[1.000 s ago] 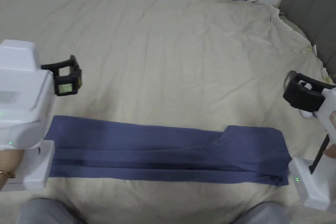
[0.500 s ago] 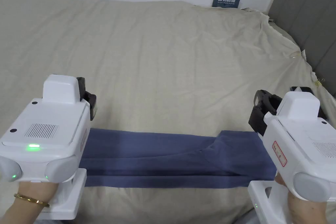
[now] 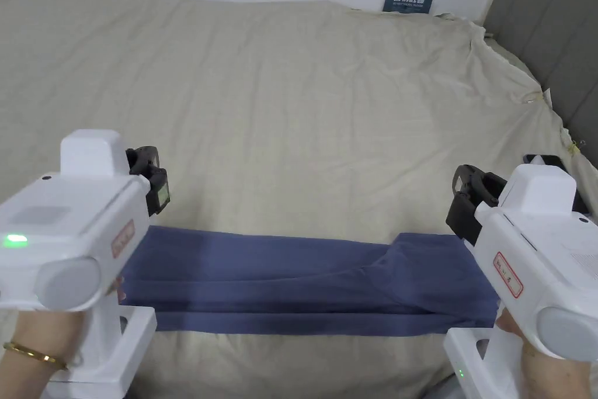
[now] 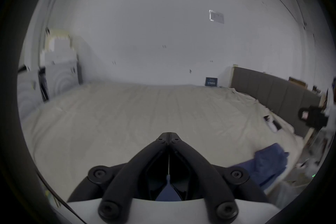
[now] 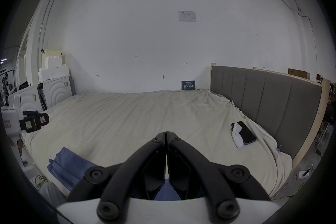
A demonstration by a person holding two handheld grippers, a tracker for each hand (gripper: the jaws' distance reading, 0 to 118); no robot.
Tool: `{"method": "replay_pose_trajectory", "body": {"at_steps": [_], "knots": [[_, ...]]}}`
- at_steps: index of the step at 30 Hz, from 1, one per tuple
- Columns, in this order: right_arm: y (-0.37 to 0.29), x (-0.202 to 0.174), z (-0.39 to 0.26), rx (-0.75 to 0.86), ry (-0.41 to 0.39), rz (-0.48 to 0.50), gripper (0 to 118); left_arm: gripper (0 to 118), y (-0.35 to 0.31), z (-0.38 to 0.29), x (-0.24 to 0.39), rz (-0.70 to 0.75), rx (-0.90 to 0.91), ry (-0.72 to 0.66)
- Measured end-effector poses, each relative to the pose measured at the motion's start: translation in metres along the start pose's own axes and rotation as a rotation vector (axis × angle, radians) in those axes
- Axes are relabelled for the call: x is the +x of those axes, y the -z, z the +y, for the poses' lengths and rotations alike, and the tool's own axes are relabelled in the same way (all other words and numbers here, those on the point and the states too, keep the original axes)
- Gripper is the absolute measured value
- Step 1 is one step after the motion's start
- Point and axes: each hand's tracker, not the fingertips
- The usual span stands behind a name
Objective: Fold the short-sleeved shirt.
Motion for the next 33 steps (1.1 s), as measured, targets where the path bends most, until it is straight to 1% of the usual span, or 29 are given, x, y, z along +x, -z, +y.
{"method": "replay_pose_trajectory", "body": {"at_steps": [2,3,4,5,6,7,8,10,14,17,20,23,26,28,29,31,33], "knots": [[0.0,-0.001,0.002,-0.008,-0.012,-0.003,0,56,0.004,0.009,-0.022,-0.041,-0.073,-0.114],[0.0,-0.001,0.002,-0.011,-0.013,-0.004,0,56,0.005,0.013,-0.031,-0.075,-0.105,-0.157],[0.0,-0.001,0.003,-0.012,-0.013,-0.002,0,64,0.009,0.016,-0.044,-0.111,-0.148,-0.193],[0.0,-0.001,0.003,-0.015,-0.013,0.0,0,76,0.013,0.017,-0.055,-0.13,-0.191,-0.202],[0.002,0.003,0.002,-0.016,-0.013,-0.003,0,97,0.016,0.017,-0.065,-0.134,-0.215,-0.198],[0.002,0.004,0.002,-0.017,-0.012,-0.006,0,107,0.02,0.017,-0.075,-0.133,-0.237,-0.187],[0.003,0.005,0.002,-0.022,-0.011,-0.007,0,111,0.023,0.016,-0.084,-0.121,-0.254,-0.188],[0.002,0.003,0.003,-0.029,-0.004,-0.01,0,111,0.032,0.013,-0.107,-0.125,-0.313,-0.239],[0.003,0.002,0.003,-0.04,-0.011,-0.017,0,111,0.047,0.0,-0.155,-0.178,-0.432,-0.423],[0.005,0.003,0.002,-0.057,-0.02,-0.027,0,111,0.052,-0.018,-0.187,-0.194,-0.476,-0.495],[0.008,-0.001,0.0,-0.082,-0.041,-0.03,0,112,0.058,-0.038,-0.212,-0.178,-0.505,-0.578],[0.008,-0.005,0.0,-0.09,-0.047,-0.041,0,112,0.067,-0.056,-0.225,-0.207,-0.568,-0.658],[0.008,-0.006,0.0,-0.094,-0.04,-0.057,0,111,0.078,-0.071,-0.221,-0.257,-0.676,-0.665],[0.008,-0.007,0.0,-0.098,-0.035,-0.071,0,104,0.086,-0.078,-0.212,-0.243,-0.754,-0.602],[0.008,-0.007,0.0,-0.103,-0.028,-0.073,0,102,0.09,-0.082,-0.208,-0.238,-0.782,-0.587],[0.009,-0.005,0.0,-0.111,-0.021,-0.08,0,102,0.092,-0.081,-0.202,-0.242,-0.774,-0.544],[0.01,-0.006,-0.001,-0.115,-0.021,-0.086,0,101,0.094,-0.077,-0.204,-0.272,-0.79,-0.554]]}}
